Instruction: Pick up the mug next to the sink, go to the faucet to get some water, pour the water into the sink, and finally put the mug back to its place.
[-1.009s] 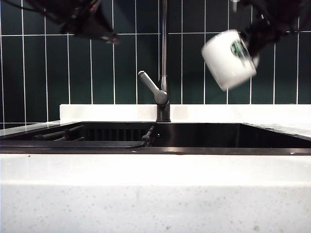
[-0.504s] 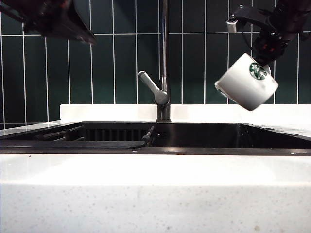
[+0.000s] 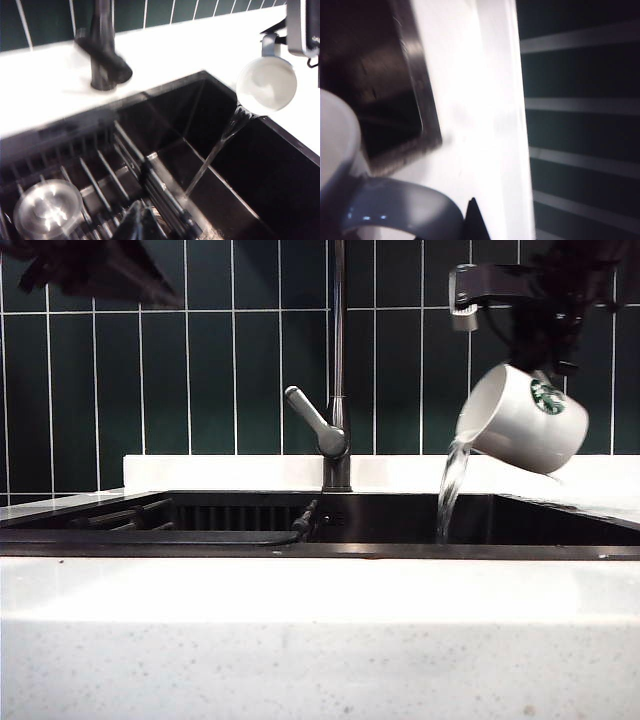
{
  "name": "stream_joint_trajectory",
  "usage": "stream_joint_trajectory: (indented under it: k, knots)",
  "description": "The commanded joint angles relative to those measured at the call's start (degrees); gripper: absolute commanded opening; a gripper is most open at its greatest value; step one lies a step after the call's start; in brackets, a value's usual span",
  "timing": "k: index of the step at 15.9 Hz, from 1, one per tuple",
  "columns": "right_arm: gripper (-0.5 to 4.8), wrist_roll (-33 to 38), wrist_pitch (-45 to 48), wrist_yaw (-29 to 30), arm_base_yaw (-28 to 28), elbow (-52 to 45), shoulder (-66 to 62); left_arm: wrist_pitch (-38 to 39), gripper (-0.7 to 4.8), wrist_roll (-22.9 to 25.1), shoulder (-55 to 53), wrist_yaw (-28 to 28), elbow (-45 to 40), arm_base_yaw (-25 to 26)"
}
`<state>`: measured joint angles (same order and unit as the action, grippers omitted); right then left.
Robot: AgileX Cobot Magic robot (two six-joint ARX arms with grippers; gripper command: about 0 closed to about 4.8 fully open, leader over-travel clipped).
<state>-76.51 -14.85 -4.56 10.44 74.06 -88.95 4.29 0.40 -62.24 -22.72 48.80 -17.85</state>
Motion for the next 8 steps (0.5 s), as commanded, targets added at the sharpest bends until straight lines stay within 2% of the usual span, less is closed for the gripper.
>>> stream_joint_trajectory:
  k: [1,2,8]
  knots:
    - [0.0,-9.9,6.6,-3.0,2.9,0.9,-0.4,-0.8,-0.06,-0.9,0.6,1.3,-1.3,-0.1]
    - [0.0,-14.2,6.8,-3.8,4.3,0.9,-0.8,-0.8,-0.06,-0.9,0.6,1.5,-2.4,-0.1]
    - [0.0,-24.7,10.7,-5.0,7.1,0.9,-0.9,-1.8,-0.06,-1.2,0.6,1.6,-6.6,-0.1]
